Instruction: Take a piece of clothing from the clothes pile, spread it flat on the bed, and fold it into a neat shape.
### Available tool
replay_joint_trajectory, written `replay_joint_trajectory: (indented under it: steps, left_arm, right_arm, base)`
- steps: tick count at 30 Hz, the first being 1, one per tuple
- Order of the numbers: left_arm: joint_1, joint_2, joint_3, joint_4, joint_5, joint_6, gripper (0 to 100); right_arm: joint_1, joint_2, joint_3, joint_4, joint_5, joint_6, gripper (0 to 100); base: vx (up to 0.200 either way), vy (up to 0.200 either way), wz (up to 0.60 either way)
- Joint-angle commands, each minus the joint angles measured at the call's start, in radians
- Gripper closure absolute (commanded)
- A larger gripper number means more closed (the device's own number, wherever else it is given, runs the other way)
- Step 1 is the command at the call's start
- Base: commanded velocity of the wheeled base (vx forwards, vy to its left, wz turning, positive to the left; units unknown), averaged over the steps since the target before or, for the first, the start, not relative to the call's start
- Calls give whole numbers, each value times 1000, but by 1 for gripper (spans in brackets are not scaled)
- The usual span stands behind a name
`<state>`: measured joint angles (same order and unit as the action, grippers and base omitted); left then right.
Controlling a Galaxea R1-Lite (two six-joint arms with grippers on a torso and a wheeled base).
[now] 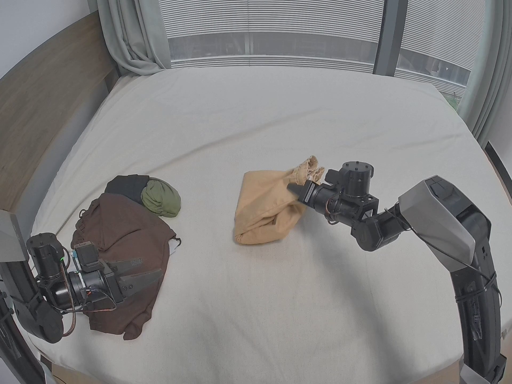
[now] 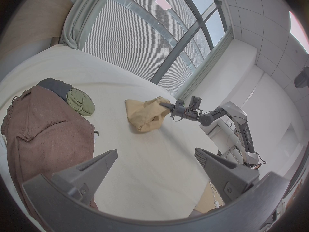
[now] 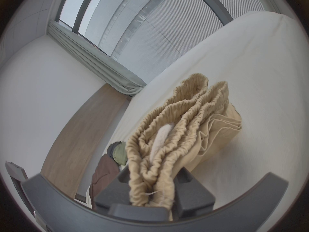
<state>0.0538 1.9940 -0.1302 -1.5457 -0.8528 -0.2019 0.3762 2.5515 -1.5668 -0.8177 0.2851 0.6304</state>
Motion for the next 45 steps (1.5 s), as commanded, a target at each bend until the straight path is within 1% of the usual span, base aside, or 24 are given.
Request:
replay_joint_trajectory:
  steps: [1,8,12,15,16,18,23,25,27,29,33,39,41,42,43,45]
  left_arm:
    - [3,2,0,-1,0,-1,0]
    - [3,2,0,-1,0,-1,0]
    - [3,3,-2,-1,0,-1,0]
    - [3,6,-3,-1,0,-2,0]
    - [3,6,-3,-1,0,-2,0]
    - [3,6,-3,-1,0,-2,0]
    - [3,3,-9,-1,0,-2,0]
    - [4,6,-11,-1,-2,-4,0]
    - [3,6,-11,-1,-2,-4,0]
    - [3,3,-17,-1,-2,-14,0]
    - [4,2,-17,-1,-2,-22,0]
    - [4,0,-23,-1,-2,-22,0]
    - [4,0,-23,-2,-2,-22,0]
    - [4,0,-23,-2,-2,-22,0]
    - [4,0,-25,-2,-2,-24,0]
    - [6,0,-25,-2,-2,-24,0]
  right_arm:
    - [-13,4,149,-77,-1,-1,100]
    - [-14,18,254,-155,-17,-1,100]
    - [-14,47,264,-192,-37,-1,100]
    - [-14,52,269,-213,-40,-1,100]
    - [-14,52,272,-216,-40,-1,0]
    - [-14,52,274,-215,-40,-1,0]
    - [-51,23,312,-215,-55,-11,0]
    - [-76,-25,349,-216,-55,-20,0]
    - [-83,-53,372,-216,-55,-21,0]
    - [-105,-134,422,-216,-55,-25,0]
    - [-122,-212,449,-212,-55,-43,0]
    - [-109,-266,452,-201,-53,-44,0]
    - [-60,-275,447,-199,-55,-44,0]
    - [-60,-275,447,-199,-55,-44,0]
    - [-34,-264,442,-198,-55,-44,0]
    - [-11,-249,433,-195,-55,-46,0]
  base:
    - [0,0,0]
    - [0,0,0]
    - [0,0,0]
    - [0,0,0]
    - [0,0,0]
    - [0,0,0]
    - [0,0,0]
    - [0,0,0]
    - [0,0,0]
    - [0,0,0]
    - [0,0,0]
    - [0,0,0]
    - [0,0,0]
    - [0,0,0]
    - [0,0,0]
    - [0,0,0]
